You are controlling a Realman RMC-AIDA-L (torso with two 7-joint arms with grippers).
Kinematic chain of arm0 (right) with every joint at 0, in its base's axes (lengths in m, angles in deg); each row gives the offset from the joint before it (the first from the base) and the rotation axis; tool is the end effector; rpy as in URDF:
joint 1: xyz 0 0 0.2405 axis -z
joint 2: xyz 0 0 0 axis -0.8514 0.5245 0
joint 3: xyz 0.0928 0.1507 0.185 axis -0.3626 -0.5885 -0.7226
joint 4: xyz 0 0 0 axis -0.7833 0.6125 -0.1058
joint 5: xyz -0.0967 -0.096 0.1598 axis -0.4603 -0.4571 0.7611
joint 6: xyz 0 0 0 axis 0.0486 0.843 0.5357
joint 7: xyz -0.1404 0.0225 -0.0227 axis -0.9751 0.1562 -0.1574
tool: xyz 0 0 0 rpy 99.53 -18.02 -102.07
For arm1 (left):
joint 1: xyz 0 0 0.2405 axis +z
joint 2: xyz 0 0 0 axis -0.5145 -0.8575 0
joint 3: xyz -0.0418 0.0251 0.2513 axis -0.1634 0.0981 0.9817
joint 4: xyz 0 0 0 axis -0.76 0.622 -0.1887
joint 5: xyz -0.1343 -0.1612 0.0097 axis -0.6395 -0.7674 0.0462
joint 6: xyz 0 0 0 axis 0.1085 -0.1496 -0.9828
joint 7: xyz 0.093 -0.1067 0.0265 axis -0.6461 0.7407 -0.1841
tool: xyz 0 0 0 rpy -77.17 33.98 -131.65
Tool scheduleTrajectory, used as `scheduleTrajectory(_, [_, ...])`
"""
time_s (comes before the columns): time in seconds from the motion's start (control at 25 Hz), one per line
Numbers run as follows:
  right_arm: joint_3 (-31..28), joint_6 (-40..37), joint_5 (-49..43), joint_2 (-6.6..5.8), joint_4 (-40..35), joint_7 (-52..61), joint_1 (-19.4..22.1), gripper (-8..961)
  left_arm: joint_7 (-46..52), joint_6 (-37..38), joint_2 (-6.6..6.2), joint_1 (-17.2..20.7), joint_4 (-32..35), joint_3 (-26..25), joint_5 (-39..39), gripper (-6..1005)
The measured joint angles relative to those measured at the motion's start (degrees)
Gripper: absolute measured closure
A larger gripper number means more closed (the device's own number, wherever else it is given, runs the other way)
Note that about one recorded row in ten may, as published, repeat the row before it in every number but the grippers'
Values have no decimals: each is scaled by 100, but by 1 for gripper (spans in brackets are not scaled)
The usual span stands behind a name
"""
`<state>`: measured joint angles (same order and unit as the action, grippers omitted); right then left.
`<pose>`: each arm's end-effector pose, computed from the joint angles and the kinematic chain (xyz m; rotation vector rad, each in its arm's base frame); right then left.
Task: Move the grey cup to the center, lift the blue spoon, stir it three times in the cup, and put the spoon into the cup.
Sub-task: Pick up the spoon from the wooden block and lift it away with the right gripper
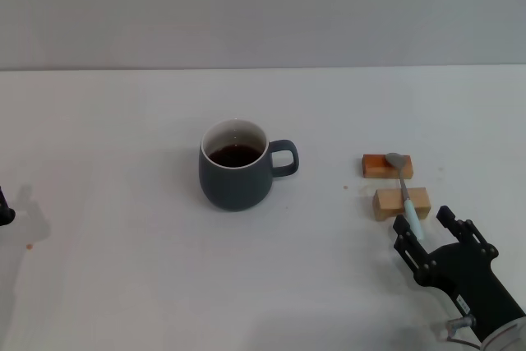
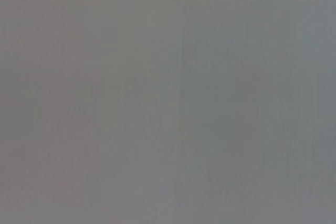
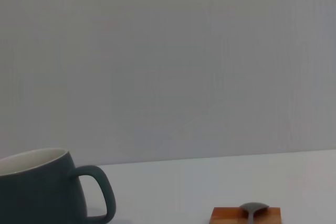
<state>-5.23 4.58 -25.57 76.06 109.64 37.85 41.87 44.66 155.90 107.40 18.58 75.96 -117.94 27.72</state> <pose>0.3100 0.2256 -0.1085 -1.8223 0.7610 0.6993 -0.3795 0.2489 -0.0015 -1.4531 -0.6297 -0.6492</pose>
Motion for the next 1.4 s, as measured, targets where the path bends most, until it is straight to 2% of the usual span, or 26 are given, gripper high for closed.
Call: scheduleTrajectory(1.4, [12,243,-42,-9,27,0,-101,296,0,0,0,-1,0,0,0,1001])
